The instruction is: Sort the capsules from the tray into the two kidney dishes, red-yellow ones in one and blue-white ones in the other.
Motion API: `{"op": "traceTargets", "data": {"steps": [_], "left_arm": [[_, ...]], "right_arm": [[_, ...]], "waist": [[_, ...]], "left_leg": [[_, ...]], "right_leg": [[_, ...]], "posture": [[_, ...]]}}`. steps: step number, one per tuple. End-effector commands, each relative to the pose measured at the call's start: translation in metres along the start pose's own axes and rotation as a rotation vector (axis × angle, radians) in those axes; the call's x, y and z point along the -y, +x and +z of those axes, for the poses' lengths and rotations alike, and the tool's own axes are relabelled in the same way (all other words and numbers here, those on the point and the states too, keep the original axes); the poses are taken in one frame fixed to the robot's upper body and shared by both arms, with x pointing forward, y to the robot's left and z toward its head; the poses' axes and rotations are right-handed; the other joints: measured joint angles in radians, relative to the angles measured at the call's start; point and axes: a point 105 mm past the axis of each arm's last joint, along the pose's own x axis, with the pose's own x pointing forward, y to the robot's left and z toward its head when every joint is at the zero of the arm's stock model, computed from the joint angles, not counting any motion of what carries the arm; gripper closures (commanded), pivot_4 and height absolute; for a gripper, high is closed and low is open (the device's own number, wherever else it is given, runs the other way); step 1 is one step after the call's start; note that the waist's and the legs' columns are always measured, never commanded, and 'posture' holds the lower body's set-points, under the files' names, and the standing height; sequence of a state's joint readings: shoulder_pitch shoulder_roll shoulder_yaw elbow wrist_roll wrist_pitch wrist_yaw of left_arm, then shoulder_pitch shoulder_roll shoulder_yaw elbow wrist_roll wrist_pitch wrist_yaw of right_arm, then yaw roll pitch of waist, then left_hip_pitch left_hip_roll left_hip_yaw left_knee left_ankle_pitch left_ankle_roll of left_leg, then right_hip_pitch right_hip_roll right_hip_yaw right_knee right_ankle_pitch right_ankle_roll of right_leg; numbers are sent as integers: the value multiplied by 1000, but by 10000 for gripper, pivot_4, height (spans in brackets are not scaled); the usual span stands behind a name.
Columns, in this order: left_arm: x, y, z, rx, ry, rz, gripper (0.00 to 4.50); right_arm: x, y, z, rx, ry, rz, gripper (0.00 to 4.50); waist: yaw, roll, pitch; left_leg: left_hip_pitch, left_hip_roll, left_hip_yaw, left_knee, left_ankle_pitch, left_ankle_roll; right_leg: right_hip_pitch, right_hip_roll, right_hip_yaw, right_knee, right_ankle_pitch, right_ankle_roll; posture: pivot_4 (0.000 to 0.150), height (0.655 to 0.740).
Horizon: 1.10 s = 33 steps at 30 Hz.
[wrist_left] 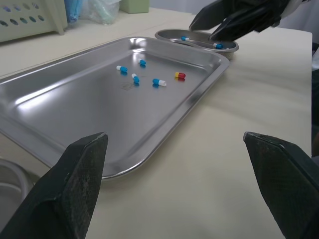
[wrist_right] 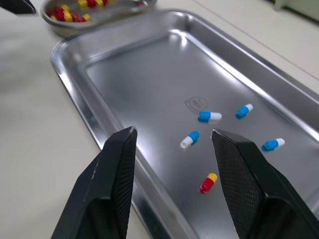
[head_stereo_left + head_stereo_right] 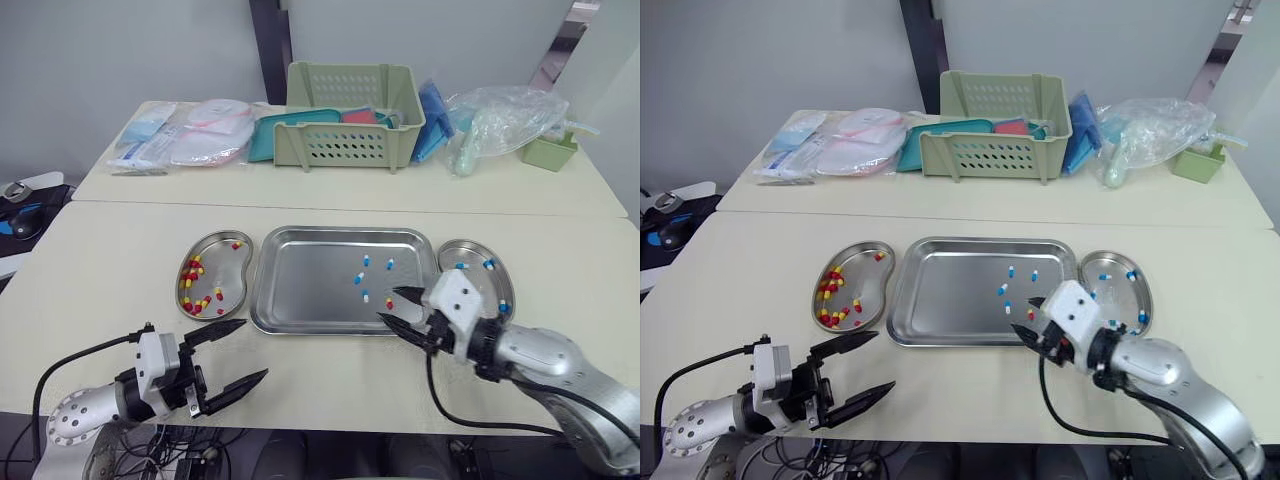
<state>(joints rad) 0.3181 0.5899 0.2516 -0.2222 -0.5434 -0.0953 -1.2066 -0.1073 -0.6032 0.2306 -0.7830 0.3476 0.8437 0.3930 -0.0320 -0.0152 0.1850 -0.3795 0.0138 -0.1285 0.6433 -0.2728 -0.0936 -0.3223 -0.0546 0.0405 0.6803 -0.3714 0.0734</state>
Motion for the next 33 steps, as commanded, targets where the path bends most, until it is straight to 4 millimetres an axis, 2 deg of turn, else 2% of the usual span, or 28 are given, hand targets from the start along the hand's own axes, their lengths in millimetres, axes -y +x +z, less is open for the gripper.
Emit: {"op": "traceTargets", "data": {"steps": [1,6,11,27,30,33], "left_arm": [[1,3,7,13,28,-19,0],[1,5,9,17,33,-30,0],[2,5,9,17,35,-35,0],[2,6,10,14,35,-36,0],[2,7,10,16,35,-37,0],[3,7,9,16,35,-38,0]], "right_arm": [[6,14,-1,-41,8,-88,19071],[14,33,-1,-85,46,-144,19071],[9,50,0,-109,70,-143,19071],[8,61,-16,-171,93,-160,19071],[8,60,-21,-196,66,-158,24629],[6,60,-20,-197,42,-145,32092]], "waist": [[0,0,0],[-1,0,0],[-2,0,0],[-5,0,0],[-6,1,0],[-6,1,0]], "left_leg": [[-1,0,0,0,0,0],[-2,0,-1,0,0,0],[-3,0,0,-1,0,0],[-5,0,1,-1,0,0],[-5,0,1,-1,0,0],[-4,0,1,-1,0,0]], "right_leg": [[-1,0,0,0,0,0],[-3,0,0,1,0,0],[-5,0,1,2,0,0],[-10,0,2,3,0,0],[-11,0,2,3,0,0],[-11,0,2,2,0,0]], "posture": [[1500,7400],[1500,7400],[1500,7400],[1500,7400],[1500,7400],[1500,7400]]}}
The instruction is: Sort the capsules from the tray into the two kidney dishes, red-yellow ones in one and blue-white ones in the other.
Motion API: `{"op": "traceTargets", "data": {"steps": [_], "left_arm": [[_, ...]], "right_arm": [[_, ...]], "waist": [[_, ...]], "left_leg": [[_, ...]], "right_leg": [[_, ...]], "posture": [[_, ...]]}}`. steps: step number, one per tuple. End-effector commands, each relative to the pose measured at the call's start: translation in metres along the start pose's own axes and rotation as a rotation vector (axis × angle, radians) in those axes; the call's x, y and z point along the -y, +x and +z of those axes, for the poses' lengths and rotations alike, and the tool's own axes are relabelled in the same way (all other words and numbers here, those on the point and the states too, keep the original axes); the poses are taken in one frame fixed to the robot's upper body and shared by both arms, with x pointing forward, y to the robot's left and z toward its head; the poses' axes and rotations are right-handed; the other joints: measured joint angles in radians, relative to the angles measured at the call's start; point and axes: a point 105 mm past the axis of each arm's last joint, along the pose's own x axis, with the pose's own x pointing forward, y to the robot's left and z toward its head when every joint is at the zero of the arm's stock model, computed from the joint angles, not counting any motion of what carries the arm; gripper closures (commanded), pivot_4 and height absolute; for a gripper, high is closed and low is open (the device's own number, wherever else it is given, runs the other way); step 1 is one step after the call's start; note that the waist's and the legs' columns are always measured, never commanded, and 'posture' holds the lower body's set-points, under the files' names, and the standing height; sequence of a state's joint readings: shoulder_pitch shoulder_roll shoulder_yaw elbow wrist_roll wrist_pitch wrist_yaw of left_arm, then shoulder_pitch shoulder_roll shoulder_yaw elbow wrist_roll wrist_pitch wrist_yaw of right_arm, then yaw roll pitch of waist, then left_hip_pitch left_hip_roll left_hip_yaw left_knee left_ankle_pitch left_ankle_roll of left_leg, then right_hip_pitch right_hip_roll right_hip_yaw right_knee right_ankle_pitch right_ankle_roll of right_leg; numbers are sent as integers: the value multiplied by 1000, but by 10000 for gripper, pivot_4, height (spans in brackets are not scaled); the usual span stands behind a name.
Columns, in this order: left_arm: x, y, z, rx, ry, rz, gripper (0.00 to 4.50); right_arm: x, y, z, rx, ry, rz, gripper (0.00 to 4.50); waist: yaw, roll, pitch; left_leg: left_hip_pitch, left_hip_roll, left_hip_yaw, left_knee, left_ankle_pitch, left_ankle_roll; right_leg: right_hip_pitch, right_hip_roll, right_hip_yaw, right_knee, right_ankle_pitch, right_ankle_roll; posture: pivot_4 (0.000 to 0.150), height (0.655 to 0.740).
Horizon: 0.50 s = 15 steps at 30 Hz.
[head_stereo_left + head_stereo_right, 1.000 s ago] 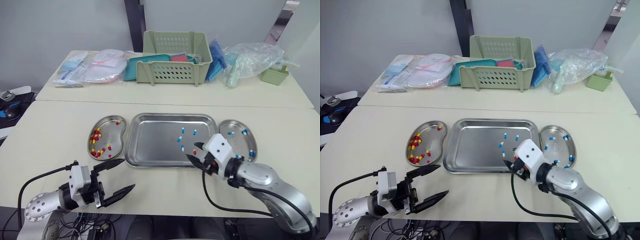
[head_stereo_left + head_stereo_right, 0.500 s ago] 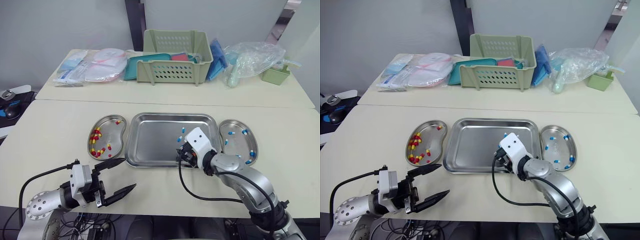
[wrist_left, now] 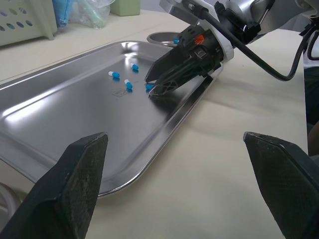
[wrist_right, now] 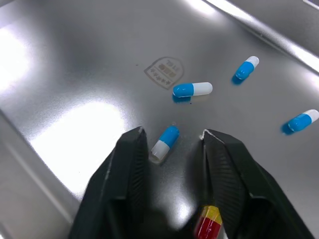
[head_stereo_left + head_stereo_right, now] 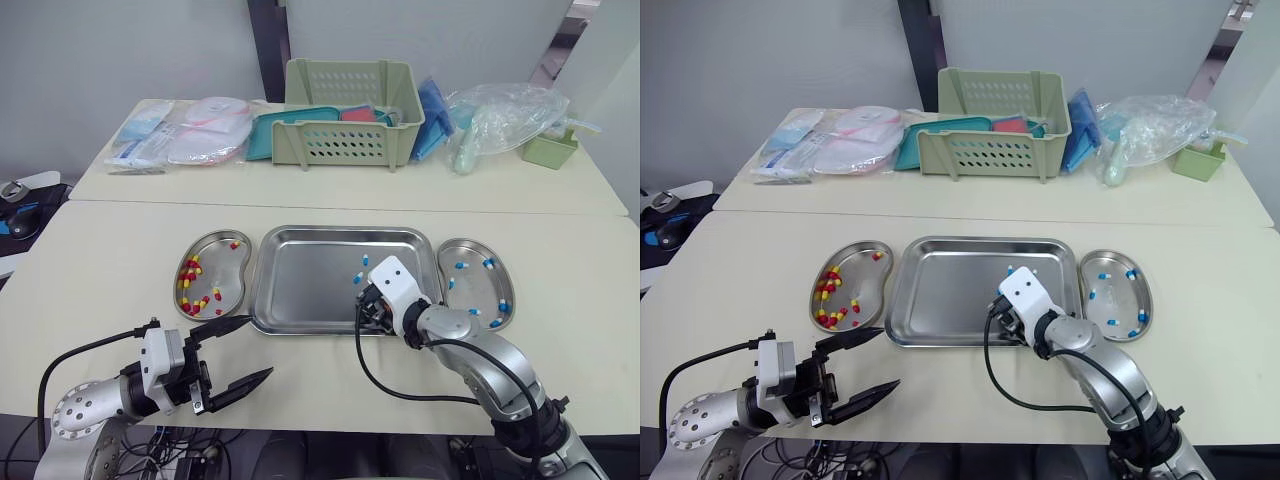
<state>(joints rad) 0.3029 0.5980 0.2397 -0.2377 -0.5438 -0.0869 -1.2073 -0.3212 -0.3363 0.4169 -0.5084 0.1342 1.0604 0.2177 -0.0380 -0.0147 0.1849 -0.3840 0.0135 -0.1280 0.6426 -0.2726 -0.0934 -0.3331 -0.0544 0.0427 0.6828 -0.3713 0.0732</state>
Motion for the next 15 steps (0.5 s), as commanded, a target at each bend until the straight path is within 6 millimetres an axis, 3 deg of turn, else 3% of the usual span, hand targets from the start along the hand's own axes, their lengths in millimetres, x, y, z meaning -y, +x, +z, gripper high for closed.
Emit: {"op": "traceTargets", "data": {"steps": [1,5,15], "left_arm": [[2,3,5,11,21,-15,0],[2,3,4,9,20,-15,0],[6,4,4,12,29,-74,0]], "right_arm": [[-4,-2,1,3,-31,10,34598],[-3,-2,5,21,-43,1,44350],[7,-16,34,152,-49,33,44915]], "waist": [[0,0,0],[-1,0,0],[-3,0,0]], "left_leg": [[0,0,0,0,0,0],[0,0,0,0,0,0],[-1,0,0,0,0,0]], "right_leg": [[0,0,0,0,0,0],[0,0,0,0,0,0],[0,0,0,0,0,0]], "posture": [[1500,7400],[1500,7400],[1500,7400]]}}
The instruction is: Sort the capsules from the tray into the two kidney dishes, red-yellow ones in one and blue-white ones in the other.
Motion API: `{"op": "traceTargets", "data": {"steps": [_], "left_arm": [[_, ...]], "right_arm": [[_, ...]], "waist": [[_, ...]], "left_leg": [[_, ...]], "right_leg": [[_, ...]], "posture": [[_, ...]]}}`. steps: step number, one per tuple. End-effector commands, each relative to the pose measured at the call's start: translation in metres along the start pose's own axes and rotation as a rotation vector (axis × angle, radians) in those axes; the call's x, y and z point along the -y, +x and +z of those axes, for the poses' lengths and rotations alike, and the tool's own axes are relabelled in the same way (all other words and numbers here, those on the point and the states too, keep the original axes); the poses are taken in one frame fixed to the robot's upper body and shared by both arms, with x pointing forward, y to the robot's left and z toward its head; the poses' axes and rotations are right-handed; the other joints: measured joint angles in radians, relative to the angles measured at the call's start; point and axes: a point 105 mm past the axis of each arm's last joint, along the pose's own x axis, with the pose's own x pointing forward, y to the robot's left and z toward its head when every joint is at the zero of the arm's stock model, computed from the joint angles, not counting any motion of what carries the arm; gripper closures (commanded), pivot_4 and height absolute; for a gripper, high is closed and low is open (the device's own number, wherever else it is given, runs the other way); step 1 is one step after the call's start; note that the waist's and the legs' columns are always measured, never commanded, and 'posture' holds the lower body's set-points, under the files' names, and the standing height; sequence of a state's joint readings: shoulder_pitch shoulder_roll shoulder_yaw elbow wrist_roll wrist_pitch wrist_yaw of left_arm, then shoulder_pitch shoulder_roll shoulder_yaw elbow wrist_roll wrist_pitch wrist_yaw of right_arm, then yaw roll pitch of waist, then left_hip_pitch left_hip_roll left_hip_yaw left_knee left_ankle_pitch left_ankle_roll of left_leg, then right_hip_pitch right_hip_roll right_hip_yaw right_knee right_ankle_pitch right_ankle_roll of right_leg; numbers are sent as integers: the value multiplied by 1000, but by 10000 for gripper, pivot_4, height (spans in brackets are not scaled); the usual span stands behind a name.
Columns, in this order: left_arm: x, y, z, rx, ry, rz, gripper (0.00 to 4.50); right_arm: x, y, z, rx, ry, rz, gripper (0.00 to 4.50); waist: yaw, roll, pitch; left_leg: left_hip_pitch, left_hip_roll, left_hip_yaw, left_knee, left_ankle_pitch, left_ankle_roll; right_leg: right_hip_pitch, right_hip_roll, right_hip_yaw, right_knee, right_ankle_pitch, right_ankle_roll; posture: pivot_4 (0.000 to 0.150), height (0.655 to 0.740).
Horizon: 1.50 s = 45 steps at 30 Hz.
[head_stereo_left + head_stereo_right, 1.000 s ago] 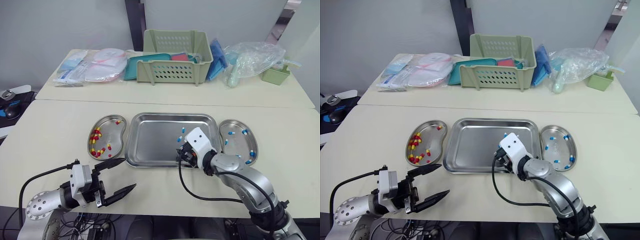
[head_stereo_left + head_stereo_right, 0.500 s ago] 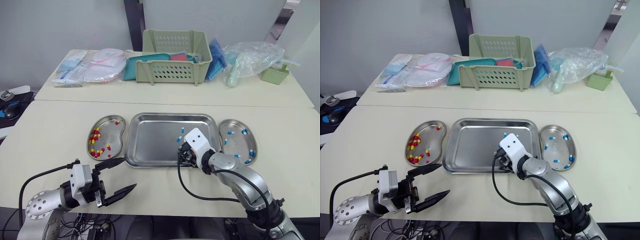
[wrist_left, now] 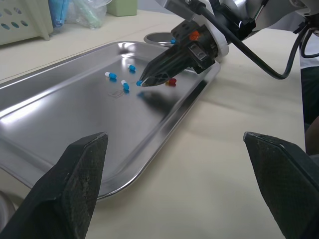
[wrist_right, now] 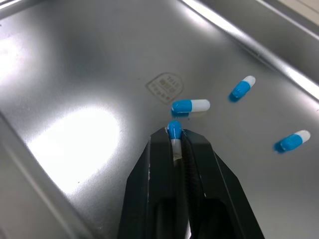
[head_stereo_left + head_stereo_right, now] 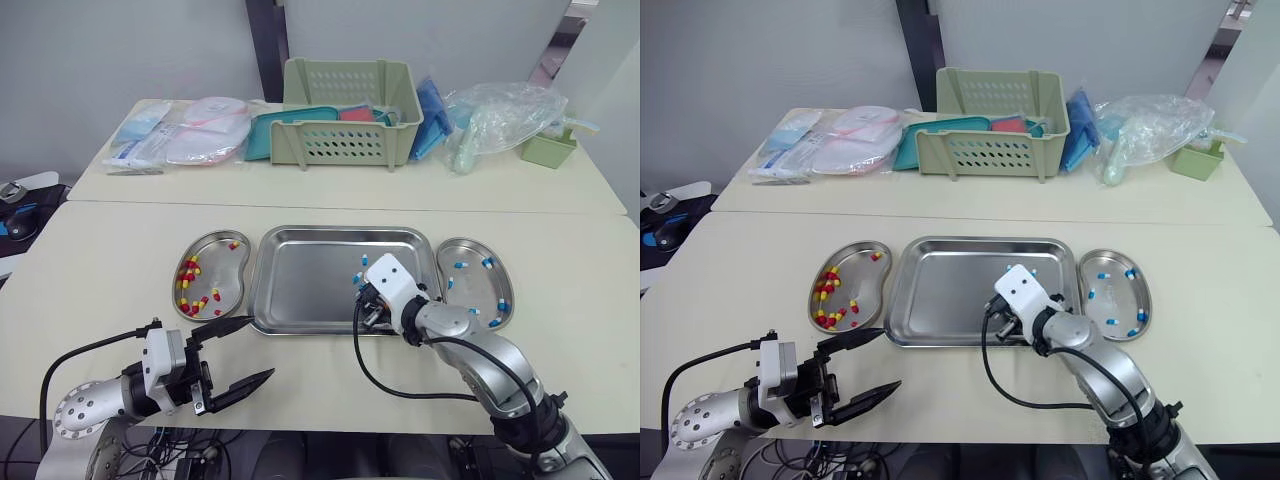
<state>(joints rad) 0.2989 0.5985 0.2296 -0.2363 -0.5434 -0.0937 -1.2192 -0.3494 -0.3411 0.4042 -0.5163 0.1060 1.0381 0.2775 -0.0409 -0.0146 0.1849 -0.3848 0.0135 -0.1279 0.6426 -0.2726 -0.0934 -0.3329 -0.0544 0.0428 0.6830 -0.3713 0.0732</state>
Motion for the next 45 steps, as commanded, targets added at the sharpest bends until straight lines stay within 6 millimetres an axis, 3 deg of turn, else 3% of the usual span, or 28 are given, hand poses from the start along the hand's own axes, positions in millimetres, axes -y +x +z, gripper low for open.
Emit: {"op": "traceTargets", "data": {"steps": [1,9,15,21,28,30,41,45], "left_arm": [[5,3,4,8,28,-64,0],[5,10,10,38,58,-137,0],[5,19,14,78,71,-174,0],[4,29,20,122,78,-194,0],[4,30,20,125,83,-198,0],[4,30,20,126,85,-197,0],[0,29,19,110,72,-163,0],[-19,19,13,-14,56,-24,0]], "right_arm": [[5,-18,22,110,-17,21,44915],[26,-74,7,127,-35,-8,44915],[53,-117,-20,50,-30,-122,44915],[78,-132,-48,-22,50,-248,44915],[85,-133,-57,-25,78,-287,44915],[87,-134,-60,-21,92,-305,38009],[93,-140,-57,-9,84,-317,9702],[90,-147,-47,21,-24,-249,9702]], "waist": [[0,0,0],[9,0,0],[9,0,0],[7,0,0],[7,0,0],[8,0,0],[8,0,0],[8,1,0]], "left_leg": [[0,0,0,0,0,0],[-3,0,0,0,0,0],[-3,0,1,0,0,0],[-3,0,1,1,0,0],[-3,0,2,1,0,0],[-3,0,2,1,0,0],[-3,0,2,1,0,0],[-3,0,2,1,0,0]], "right_leg": [[0,0,0,0,0,0],[0,0,-1,-1,0,0],[0,0,0,-1,0,0],[0,0,0,1,0,0],[0,0,1,0,0,0],[0,0,1,0,0,0],[1,0,1,0,0,0],[1,0,1,0,0,0]], "posture": [[1500,7400],[1500,7400],[1500,7400],[1500,7400],[1500,7400],[1500,7400],[1500,7400],[1500,7400]]}}
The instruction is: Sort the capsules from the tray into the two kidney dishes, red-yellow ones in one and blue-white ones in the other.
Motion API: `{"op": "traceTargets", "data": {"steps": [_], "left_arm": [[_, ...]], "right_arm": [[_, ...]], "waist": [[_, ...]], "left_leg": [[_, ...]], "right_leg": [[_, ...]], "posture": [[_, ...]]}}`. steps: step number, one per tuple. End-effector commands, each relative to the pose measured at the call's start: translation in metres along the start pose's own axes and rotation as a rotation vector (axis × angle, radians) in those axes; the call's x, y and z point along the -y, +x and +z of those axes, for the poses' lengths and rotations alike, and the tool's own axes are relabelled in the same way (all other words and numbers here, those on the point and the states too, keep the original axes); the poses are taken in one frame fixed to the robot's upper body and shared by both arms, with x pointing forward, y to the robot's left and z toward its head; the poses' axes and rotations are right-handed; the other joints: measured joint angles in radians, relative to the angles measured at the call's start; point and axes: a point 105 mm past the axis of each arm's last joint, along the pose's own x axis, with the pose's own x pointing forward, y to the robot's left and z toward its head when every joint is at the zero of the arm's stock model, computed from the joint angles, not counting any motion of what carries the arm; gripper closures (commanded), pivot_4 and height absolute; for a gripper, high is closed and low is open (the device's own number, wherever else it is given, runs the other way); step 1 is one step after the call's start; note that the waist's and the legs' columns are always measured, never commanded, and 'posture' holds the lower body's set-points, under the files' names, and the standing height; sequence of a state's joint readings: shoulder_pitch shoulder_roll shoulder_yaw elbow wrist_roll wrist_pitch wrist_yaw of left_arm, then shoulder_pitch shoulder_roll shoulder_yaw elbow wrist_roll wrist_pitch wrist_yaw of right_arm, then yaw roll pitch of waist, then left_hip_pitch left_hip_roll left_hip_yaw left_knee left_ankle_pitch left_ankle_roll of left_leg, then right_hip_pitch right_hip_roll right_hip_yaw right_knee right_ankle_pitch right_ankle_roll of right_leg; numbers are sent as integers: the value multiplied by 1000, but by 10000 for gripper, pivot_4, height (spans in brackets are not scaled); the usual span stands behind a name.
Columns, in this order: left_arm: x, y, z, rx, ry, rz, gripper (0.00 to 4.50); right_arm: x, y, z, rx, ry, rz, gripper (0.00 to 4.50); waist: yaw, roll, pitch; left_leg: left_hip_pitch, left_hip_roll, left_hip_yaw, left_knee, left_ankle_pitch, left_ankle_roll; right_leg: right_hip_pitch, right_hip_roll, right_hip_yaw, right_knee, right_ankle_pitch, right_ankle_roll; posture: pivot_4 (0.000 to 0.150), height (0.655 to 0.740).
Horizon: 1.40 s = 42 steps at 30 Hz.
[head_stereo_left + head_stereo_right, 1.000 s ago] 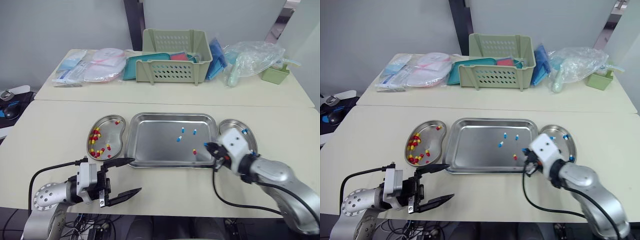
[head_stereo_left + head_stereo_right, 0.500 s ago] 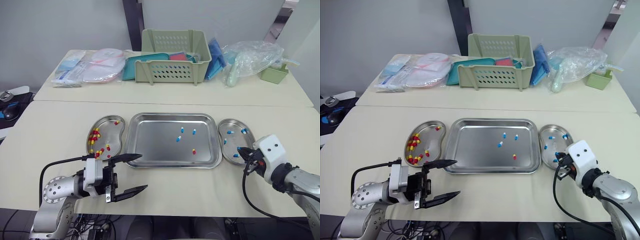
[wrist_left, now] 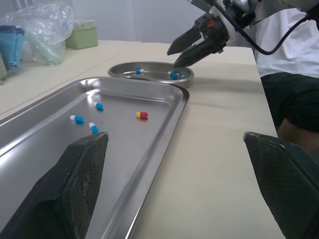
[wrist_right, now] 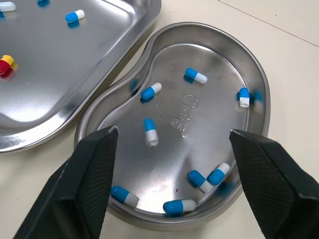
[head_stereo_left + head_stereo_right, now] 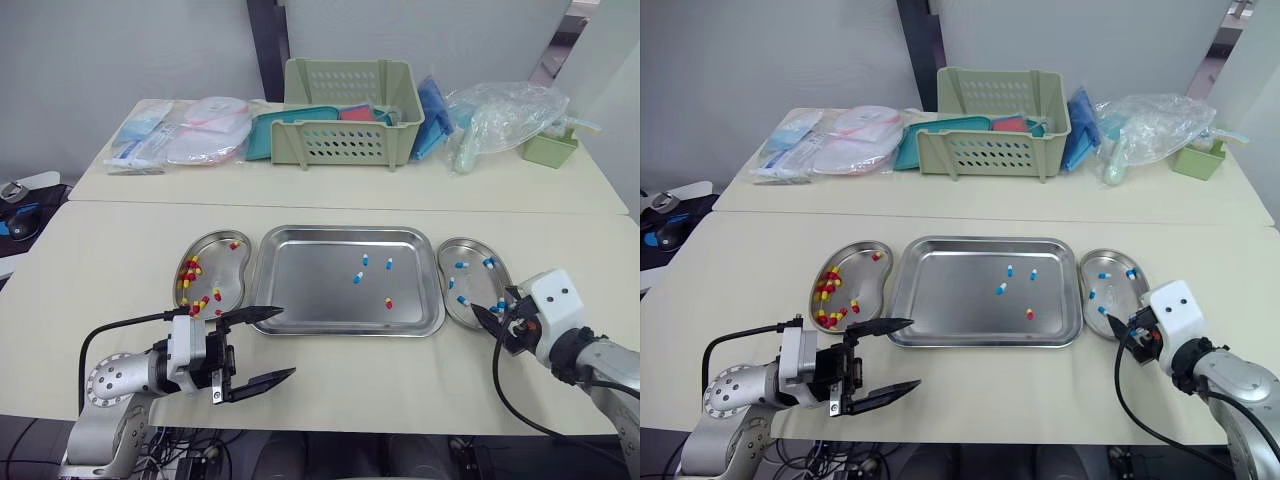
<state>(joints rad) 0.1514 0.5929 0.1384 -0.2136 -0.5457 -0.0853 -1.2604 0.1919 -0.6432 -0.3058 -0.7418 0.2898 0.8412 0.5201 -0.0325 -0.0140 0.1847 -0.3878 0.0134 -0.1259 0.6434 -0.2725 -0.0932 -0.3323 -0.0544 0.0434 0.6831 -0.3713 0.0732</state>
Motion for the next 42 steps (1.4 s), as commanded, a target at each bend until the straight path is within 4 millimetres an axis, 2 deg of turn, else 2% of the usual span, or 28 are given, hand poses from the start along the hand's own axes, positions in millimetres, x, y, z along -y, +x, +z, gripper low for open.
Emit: {"op": "traceTargets", "data": {"steps": [1,4,9,11,15,18,21,24,42], "left_arm": [[-18,-15,-2,-135,1,143,0],[-48,-48,2,-212,-18,389,0],[-71,-105,14,-274,-67,614,0],[-75,-125,17,-302,-76,669,0],[-83,-176,20,-393,-85,800,0],[-85,-218,18,-481,-117,886,0],[-80,-244,10,-551,-164,921,0],[-76,-251,5,-580,-183,915,0],[-74,-245,5,-577,-137,896,0]], "right_arm": [[4,-14,20,82,-136,34,9702],[21,-26,23,119,-271,80,9702],[57,-45,15,53,-375,187,9702],[69,-51,11,22,-393,218,9702],[87,-66,-1,-81,-407,298,390],[102,-78,-10,-165,-421,334,390],[113,-82,-14,-202,-421,340,390],[116,-82,-13,-206,-424,343,390],[113,-76,-19,-193,-398,341,390]], "waist": [[0,0,0],[-1,0,0],[-1,0,0],[-2,0,0],[-1,-1,0],[-2,-1,1],[-6,0,1],[-11,0,1],[-11,0,1]], "left_leg": [[0,0,0,0,0,0],[0,0,0,0,0,0],[1,0,1,1,0,0],[2,0,2,0,0,0],[3,1,2,0,0,0],[6,1,2,0,0,0],[6,1,3,-1,0,0],[7,1,3,-2,0,0],[6,1,4,-2,0,0]], "right_leg": [[0,0,0,0,0,0],[0,0,0,0,0,0],[1,0,0,0,0,0],[1,0,0,0,0,0],[3,0,0,-1,0,0],[5,0,0,-1,0,0],[5,0,1,-2,0,0],[6,0,1,-2,0,0],[6,-1,1,-2,0,0]], "posture": [[1500,7400],[1500,7400],[1500,7400],[1500,7400],[1500,7400],[1500,7400],[1500,7400],[1500,7400],[1500,7400]]}}
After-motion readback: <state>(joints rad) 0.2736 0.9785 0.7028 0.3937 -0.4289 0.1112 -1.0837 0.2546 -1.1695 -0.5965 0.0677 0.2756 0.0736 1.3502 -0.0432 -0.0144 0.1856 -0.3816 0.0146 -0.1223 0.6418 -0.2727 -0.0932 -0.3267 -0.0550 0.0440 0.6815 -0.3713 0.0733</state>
